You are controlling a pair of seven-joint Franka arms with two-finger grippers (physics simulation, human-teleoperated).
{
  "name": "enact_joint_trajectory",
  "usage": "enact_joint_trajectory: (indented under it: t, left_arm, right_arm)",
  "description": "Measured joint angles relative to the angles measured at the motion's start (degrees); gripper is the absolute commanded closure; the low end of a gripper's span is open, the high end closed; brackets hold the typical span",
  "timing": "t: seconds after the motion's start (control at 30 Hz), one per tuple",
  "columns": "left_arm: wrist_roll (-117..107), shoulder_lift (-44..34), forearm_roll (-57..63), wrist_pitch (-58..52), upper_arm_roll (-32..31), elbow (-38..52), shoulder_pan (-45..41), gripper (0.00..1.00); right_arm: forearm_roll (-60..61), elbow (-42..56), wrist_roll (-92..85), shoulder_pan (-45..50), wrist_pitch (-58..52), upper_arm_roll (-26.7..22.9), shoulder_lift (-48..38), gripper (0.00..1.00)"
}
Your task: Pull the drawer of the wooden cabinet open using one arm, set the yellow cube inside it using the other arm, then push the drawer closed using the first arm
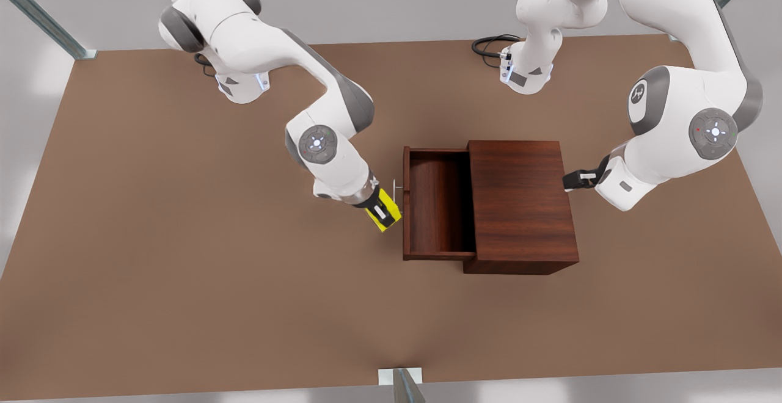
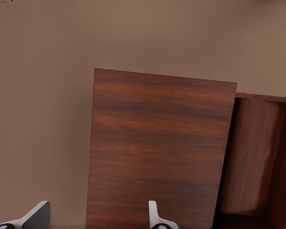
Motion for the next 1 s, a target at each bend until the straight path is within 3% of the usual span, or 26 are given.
enact_joint_trajectory:
  t: [0.4,0.43,0.47,0.63,0.7,0.87,1.0]
  left_arm:
    - [3.4,0.1,0.1,-0.2,-0.1,0.0,-0.2,0.0]
    - [3.6,0.1,0.1,-0.2,-0.1,0.1,-0.1,0.0]
    - [3.8,0.1,0.1,-0.2,-0.1,0.0,-0.1,0.0]
    - [4.6,0.0,0.1,-0.2,-0.1,-0.3,-0.2,0.0]
    - [4.8,0.1,0.1,-0.4,-0.1,-0.4,-0.2,0.0]
    - [5.3,0.1,0.1,-0.8,-0.2,-0.4,-0.2,0.0]
    - [5.6,0.1,0.1,-0.9,-0.2,-0.4,-0.2,0.0]
  right_arm:
    - [0.0,12.1,24.5,7.2,2.7,2.0,13.3,0.32]
    - [0.0,13.1,26.1,7.7,3.0,2.0,14.3,0.29]
    - [0.0,13.7,27.6,8.0,3.2,2.0,15.0,0.0]
    - [-0.1,14.3,33.6,7.8,3.1,1.8,15.2,0.0]
    - [-0.2,14.2,34.6,3.3,-0.4,1.7,12.5,0.0]
    - [-2.6,13.8,30.0,-22.0,-13.3,2.1,5.0,0.0]
    - [-8.1,-0.5,13.4,-35.1,-18.5,0.5,-8.0,0.0]
